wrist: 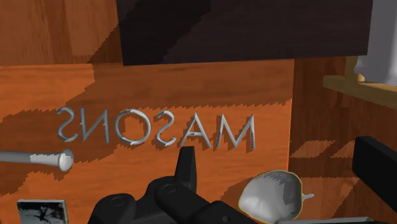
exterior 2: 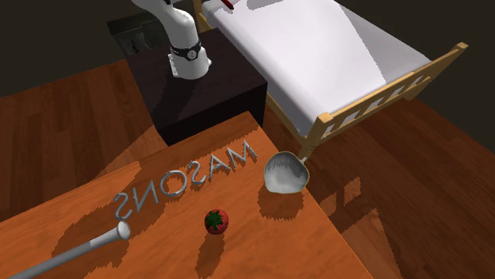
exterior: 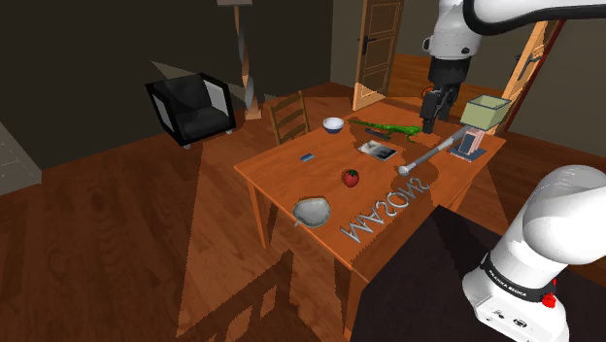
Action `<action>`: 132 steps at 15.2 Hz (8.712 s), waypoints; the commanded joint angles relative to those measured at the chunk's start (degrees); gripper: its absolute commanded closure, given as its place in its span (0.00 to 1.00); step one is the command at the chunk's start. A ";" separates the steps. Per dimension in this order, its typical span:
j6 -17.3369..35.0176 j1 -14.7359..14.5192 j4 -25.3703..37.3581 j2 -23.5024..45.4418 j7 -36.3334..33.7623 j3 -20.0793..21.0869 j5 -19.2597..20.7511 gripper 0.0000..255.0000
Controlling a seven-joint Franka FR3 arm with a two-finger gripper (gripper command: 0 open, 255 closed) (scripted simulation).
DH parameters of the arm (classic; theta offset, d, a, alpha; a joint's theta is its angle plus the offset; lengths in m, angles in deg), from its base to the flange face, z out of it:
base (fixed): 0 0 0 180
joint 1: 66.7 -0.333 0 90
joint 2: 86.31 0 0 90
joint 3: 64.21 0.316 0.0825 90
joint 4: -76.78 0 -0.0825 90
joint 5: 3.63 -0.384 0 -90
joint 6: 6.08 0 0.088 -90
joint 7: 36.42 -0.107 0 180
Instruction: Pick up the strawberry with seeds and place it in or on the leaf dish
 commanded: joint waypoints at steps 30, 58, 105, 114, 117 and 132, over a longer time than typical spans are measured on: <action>46.89 3.40 12.77 58.73 9.57 -8.06 -0.05 0.00; 53.56 8.55 39.98 92.26 13.57 -6.01 -4.18 0.00; 60.35 -9.67 26.94 89.91 -51.12 -16.45 -27.01 1.00; 56.46 -11.90 24.51 83.70 -52.60 -19.31 -24.58 1.00; 55.06 -12.64 23.92 81.71 -53.18 -20.28 -23.64 1.00; 49.87 -21.09 23.51 75.76 -63.17 -21.88 -19.82 1.00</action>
